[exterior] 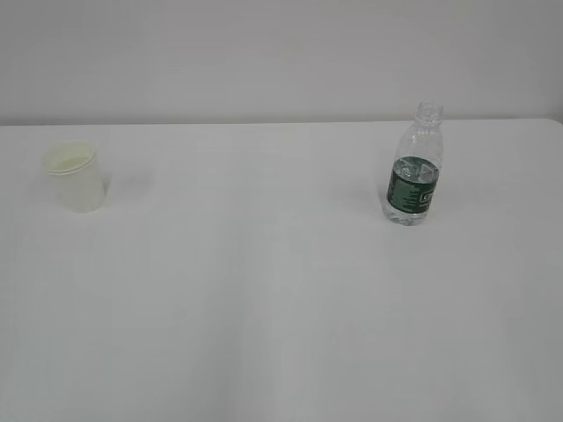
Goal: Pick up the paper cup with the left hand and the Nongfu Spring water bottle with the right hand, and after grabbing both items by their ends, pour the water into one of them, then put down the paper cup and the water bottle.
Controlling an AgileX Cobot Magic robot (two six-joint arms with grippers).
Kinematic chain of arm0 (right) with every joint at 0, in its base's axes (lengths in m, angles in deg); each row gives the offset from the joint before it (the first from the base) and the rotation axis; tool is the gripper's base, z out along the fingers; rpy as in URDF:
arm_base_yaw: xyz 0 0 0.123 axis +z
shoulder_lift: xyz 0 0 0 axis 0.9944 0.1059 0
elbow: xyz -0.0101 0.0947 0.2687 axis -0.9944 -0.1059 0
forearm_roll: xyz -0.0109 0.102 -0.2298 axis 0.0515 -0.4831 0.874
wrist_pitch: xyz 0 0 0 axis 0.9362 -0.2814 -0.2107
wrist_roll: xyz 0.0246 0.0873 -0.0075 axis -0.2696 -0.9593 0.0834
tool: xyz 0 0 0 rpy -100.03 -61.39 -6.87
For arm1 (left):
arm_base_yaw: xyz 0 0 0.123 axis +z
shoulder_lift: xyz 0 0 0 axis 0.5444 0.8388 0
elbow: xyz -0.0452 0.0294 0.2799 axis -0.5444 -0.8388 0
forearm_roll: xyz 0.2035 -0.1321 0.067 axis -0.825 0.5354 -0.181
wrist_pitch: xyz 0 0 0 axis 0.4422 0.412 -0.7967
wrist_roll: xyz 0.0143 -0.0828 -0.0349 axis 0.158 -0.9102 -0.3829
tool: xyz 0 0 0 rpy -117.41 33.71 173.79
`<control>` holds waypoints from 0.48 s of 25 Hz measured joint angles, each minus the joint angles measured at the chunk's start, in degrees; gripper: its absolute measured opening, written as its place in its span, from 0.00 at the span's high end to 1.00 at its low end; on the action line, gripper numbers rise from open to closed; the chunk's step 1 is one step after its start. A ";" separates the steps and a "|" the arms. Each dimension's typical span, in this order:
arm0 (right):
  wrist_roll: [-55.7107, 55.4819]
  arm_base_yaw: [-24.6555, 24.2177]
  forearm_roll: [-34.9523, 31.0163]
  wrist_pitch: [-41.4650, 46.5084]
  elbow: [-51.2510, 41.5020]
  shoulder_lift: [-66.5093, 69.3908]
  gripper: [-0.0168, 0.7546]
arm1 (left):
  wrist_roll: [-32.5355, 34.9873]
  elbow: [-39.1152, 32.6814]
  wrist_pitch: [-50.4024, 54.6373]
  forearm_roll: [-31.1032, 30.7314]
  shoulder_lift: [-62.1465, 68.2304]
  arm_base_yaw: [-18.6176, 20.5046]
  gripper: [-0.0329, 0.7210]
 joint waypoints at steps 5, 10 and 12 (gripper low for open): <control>-0.19 0.00 0.00 2.65 -1.55 -0.20 0.23 | 0.00 0.00 1.52 -0.14 -0.08 0.00 0.22; -0.19 0.00 0.83 -0.03 -2.42 -0.33 0.23 | 0.04 0.00 1.00 -0.27 -0.08 0.00 0.23; -0.22 0.00 0.83 -2.52 -3.43 -0.33 0.23 | 0.04 -0.05 -0.77 -0.42 -0.08 0.00 0.23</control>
